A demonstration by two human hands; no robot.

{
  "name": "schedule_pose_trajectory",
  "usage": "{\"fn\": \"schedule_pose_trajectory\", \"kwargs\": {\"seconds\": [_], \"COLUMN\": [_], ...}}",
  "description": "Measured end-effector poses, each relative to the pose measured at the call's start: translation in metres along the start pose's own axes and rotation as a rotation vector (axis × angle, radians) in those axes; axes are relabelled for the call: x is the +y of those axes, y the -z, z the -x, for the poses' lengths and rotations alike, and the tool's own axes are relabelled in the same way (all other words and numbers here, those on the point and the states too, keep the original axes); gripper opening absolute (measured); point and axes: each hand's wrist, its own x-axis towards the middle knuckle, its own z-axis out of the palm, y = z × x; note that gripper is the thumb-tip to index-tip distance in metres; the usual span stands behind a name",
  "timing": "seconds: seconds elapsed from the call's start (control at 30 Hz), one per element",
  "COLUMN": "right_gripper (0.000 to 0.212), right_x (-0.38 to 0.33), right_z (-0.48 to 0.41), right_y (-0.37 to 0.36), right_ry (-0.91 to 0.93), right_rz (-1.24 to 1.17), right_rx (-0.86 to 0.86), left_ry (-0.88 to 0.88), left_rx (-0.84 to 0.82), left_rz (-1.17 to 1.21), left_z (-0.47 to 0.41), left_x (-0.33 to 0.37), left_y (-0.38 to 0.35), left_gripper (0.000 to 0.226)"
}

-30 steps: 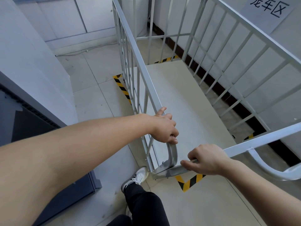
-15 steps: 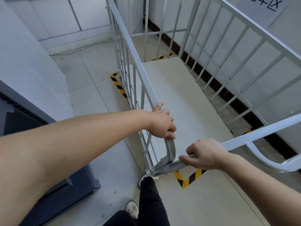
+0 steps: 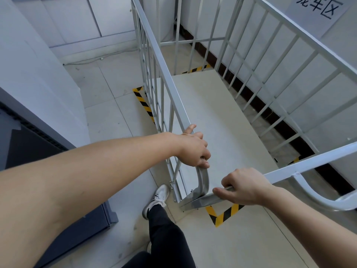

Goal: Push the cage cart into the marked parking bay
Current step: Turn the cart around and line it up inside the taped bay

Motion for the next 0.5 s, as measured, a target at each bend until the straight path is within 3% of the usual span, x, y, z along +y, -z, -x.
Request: {"fn": "schedule_pose_trajectory", "kwargs": {"seconds": [0.5], "right_gripper": [0.059], "right_x": [0.006], "right_z": [0.009], "right_y": [-0.003], "right_ry": [-0.023], "right_rz": [0.004], "right_rx": [-0.004], "left_ry": [-0.005], "left_rx": [0.001], "left_rz": [0.002], "left_z": [-0.004], "left_x": [0.011], "left_y": [0.003], "left_gripper": [0.04]}}
